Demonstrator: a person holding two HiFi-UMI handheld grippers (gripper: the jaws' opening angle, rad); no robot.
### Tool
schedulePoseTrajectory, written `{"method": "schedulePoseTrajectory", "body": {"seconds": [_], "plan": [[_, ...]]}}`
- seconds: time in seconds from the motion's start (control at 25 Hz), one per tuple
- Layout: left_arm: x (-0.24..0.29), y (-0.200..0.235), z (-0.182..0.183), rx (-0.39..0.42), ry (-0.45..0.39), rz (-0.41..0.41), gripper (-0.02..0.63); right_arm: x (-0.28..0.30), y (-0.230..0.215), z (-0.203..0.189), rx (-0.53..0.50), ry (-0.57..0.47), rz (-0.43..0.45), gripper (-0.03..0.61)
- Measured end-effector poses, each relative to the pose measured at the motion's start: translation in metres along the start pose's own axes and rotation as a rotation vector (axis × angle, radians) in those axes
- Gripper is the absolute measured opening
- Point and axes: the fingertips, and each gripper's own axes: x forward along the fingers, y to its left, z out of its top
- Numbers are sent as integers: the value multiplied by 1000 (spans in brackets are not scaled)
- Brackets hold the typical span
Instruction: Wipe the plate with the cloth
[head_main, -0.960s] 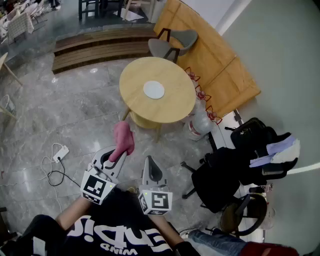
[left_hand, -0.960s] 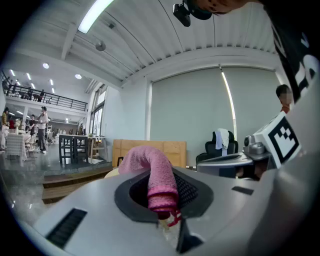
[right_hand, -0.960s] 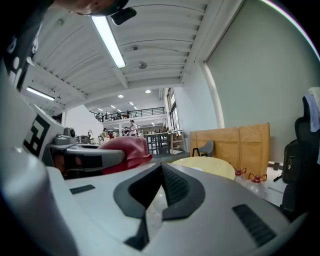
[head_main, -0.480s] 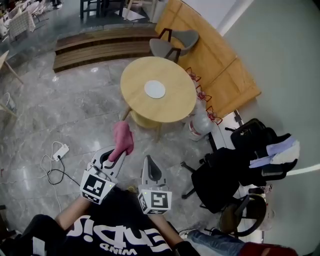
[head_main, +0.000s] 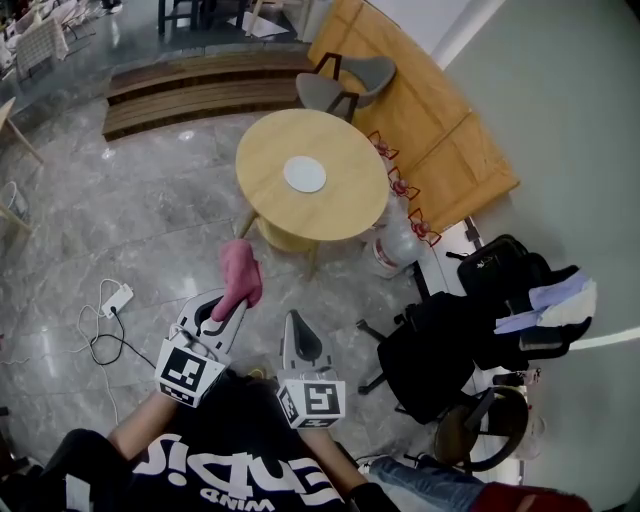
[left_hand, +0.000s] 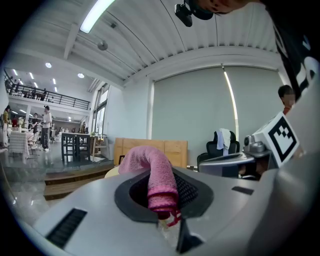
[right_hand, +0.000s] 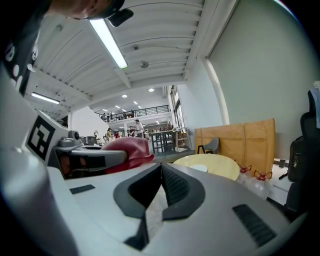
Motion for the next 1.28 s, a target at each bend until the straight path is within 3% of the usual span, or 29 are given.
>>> {"method": "schedulePoseTrajectory", "body": {"seconds": [0.28,0.68,1.08,1.28], "plan": [[13,-17,0,-24,3,15,52,-9,-18,-3,-6,8,29,23],[39,-26,-7,4,-10,65,52,-8,-51,-11,-2,36,77,21],[78,-11,4,-16,8,58,52,19,-75,-9,16,33,90,23],[105,8,-2,17,-8,60,52,42,-93,-9,32,34,73,23]]}}
